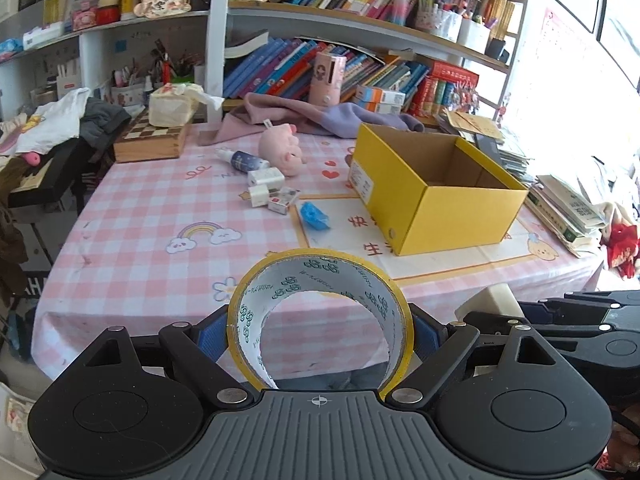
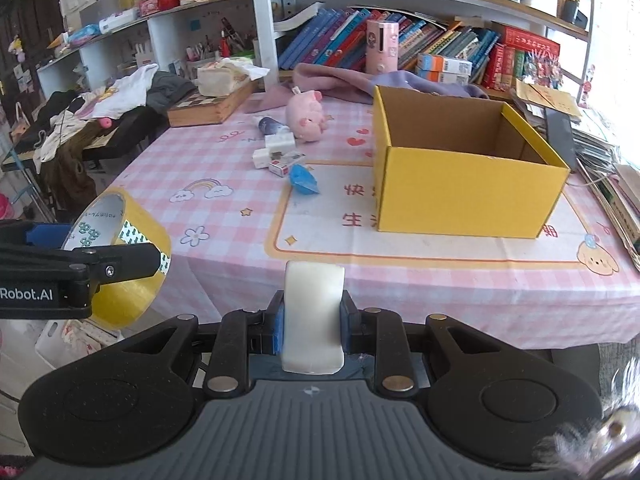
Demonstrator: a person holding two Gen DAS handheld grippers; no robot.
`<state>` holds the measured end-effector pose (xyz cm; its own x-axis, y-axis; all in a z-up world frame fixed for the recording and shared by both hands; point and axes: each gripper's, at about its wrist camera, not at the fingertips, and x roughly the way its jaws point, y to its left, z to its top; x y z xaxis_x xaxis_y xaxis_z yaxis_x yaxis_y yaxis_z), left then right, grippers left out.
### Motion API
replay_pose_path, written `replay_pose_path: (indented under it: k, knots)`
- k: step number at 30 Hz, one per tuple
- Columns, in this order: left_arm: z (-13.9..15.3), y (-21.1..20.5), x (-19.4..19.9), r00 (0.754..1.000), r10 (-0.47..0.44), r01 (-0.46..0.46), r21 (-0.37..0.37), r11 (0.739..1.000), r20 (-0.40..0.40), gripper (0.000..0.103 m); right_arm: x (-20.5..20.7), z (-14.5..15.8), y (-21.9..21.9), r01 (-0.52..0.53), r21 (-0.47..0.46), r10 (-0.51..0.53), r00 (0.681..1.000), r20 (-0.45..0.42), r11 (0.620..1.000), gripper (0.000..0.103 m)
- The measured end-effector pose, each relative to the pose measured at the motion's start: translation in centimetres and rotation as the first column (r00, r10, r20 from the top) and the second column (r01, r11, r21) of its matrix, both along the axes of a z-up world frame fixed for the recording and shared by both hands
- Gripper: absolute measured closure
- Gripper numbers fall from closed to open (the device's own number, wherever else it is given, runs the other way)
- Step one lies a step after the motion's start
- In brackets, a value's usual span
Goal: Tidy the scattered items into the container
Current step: 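Lift the tape roll and white block and carry both toward the yellow box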
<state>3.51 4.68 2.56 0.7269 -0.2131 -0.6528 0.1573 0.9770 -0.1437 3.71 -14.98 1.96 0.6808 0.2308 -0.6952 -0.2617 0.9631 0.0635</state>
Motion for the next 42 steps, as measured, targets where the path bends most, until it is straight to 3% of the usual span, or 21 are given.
replay_pose_path:
  k: [21,35,42]
  knots:
    - [-0.6,-5.4,1.5,0.988,-0.153,0.153,-0.006,0.988,-0.022,0.014,-0.9,-0.9,-5.5,0.162,-0.014,-0.163,0.985,-0.057,0.987,0.079]
    - [-0.4,-6.6,1.5,0.971,-0.237,0.237,0.013,0.971,-0.017,0.014,-1.1,-0.9,-6.4,0.217,-0.006,-0.217,0.974,-0.066,0.976,0.079]
    - [-0.2,-6.2,1.5,0.972,-0.236,0.236,0.019,0.972,-0.004,0.014,-0.9,-0.8,-5.7,0.205,-0.005,-0.205,0.977,-0.057,0.979,0.079]
